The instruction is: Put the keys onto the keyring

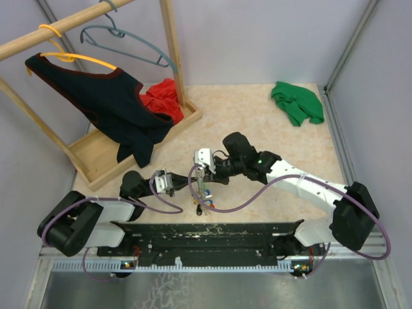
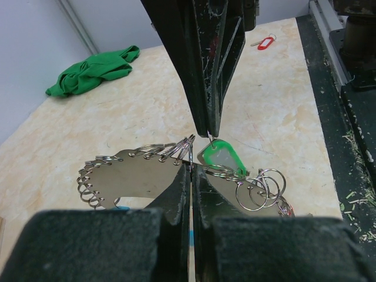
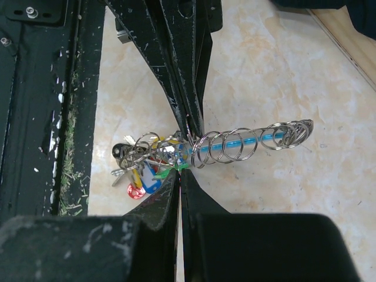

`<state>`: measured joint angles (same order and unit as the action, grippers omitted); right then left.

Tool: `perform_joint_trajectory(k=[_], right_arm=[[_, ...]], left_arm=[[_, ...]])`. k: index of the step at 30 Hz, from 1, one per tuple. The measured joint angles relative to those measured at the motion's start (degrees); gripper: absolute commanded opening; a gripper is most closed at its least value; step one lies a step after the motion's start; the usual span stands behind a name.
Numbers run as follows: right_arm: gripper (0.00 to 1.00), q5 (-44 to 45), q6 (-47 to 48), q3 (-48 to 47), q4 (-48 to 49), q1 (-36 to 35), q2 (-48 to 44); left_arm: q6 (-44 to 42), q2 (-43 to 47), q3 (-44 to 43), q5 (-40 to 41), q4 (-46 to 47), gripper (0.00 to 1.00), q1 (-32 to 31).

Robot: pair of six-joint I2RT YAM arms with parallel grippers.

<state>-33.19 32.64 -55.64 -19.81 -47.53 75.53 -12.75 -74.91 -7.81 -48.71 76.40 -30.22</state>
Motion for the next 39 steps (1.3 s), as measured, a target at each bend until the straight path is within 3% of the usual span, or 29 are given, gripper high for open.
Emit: perform_joint_trajectory(k=[16,39], right_arm=[[0.00,2.78,1.95,0.00,1.53,-0.61,0.68],[0.00,7.39,2.75,1.22,1.70,-3.37,-0.92]], left_arm=[[-1.75,-0.63,-0.87,-5.51,-2.54,0.00,0.00],[-2.34,-0.63,-1.05,-4.90,-3.19,0.00,0.00]])
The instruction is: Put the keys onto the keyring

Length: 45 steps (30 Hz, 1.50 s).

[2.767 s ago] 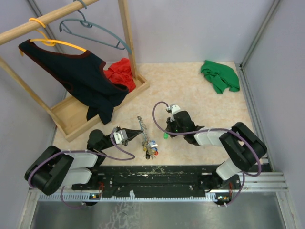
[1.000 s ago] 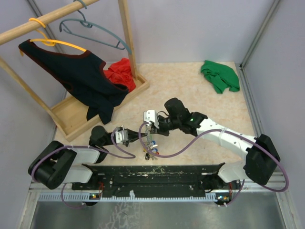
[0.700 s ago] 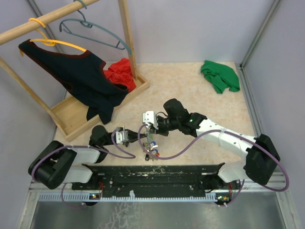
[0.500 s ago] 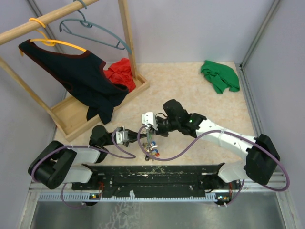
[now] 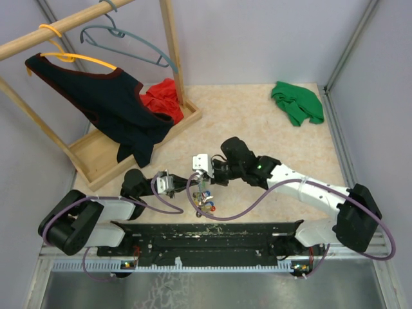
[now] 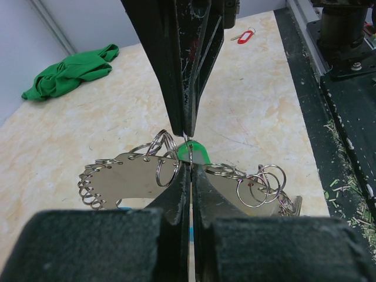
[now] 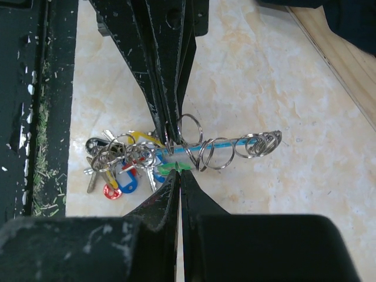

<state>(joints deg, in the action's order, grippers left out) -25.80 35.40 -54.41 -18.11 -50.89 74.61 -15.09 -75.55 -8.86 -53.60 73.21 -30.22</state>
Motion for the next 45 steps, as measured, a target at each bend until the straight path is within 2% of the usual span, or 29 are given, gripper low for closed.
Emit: perform_joint_trajectory(k=[16,45], right_arm=[[0.00,-0.96,-0.07,0.76,0.07,0.00,-1.14],[0.00,-1.05,-0.90,0.74,0.55,-0.37,-0.17]], left_arm=[[-2.78,0.00,0.00,-0.02,-1.70,0.00,0.00],[-2.75,-0.11,-0.02,-1.11,-1.66,0.00,0.00]])
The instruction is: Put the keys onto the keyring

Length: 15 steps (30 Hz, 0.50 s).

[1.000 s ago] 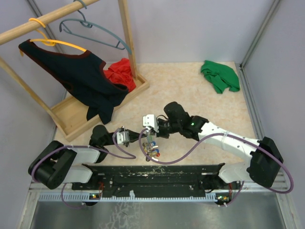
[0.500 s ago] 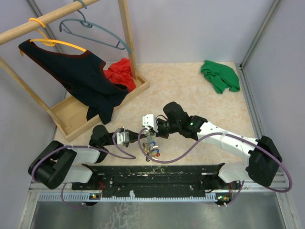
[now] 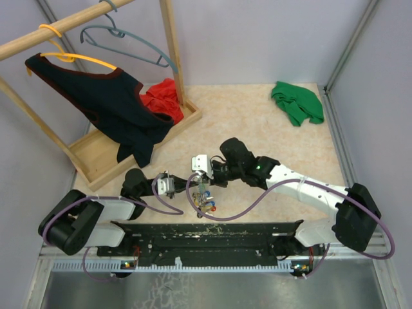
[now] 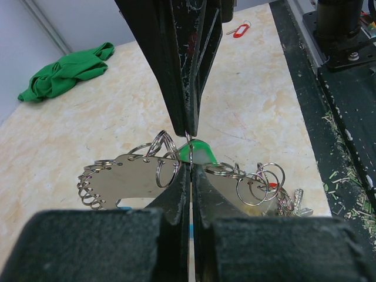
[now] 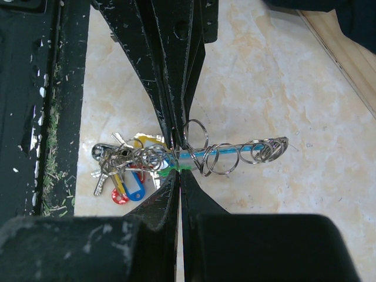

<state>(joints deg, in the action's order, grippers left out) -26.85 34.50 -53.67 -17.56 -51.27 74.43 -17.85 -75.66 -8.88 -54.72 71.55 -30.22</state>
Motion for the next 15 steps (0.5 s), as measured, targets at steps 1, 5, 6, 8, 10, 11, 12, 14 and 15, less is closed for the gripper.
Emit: perform_joint_trajectory(k=[1,5,6,8,10,11,12,14,15], right_arm=[[0.00,0.00,0.00,0.02,0.00,0.00,0.00],[0.00,-0.07,0.02,0.00,-0.07,0.00,0.44],[0.00,-0.15,0.04,0.00,-0.11,0.00,0.63],[0.00,-0.31,0.04,0.00,-0.39,0.00,0.90],[0.00,-0.48,0.04,0.00,-0.55,0.00,1.18],[0.00,-0.55,0.02,0.00,-0.55,0.00,1.25],[0.00,-0.68,0.02,0.00,-0.59,0.00,1.33],[0.00,-0.81,-0.02,0.00,-0.61,0.00,1.38],[0.00,-0.85,-0.07,0.00,-0.59,0.00,1.38]], left_arm=[[0.00,0.00,0.00,-0.02,0.00,0.00,0.00],[0.02,-0.31,0.00,-0.35,0.04,0.00,0.00],[0.00,-0.39,-0.02,-0.44,0.11,0.00,0.00],[0.04,-0.48,-0.20,-0.66,0.09,0.00,0.00],[0.09,-0.66,-0.42,-1.01,0.15,0.00,0.00],[0.17,-0.79,-0.50,-1.16,0.33,0.00,0.00],[0.26,-0.90,-0.52,-1.29,0.50,0.00,0.00],[0.48,-0.96,-0.52,-1.44,0.68,0.00,0.00],[0.52,-1.01,-0.52,-1.49,0.81,0.00,0.00]])
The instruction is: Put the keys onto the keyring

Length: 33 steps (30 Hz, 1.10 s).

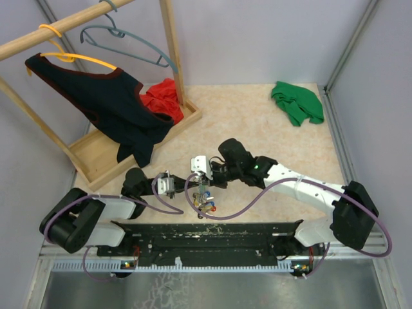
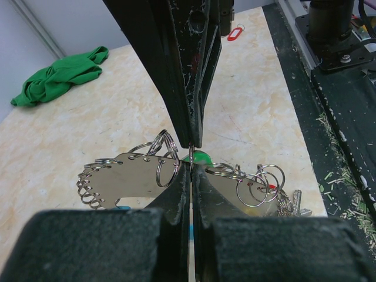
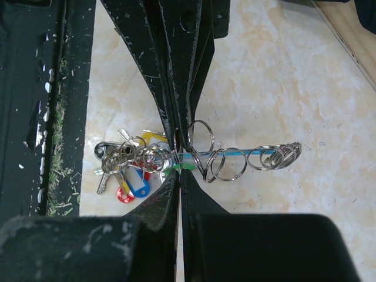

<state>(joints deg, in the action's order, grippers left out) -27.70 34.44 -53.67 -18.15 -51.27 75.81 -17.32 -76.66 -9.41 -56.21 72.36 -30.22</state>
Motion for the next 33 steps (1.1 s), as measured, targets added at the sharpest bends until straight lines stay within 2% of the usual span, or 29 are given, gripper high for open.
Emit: perform_joint_trajectory(k=[33], right_arm=[[0.00,-1.49,-2.78,2.40,7.41,-0.02,-3.08]], left_arm=[[2.14,-0.07,-0.33,1.27,0.48,0.00,0.00]])
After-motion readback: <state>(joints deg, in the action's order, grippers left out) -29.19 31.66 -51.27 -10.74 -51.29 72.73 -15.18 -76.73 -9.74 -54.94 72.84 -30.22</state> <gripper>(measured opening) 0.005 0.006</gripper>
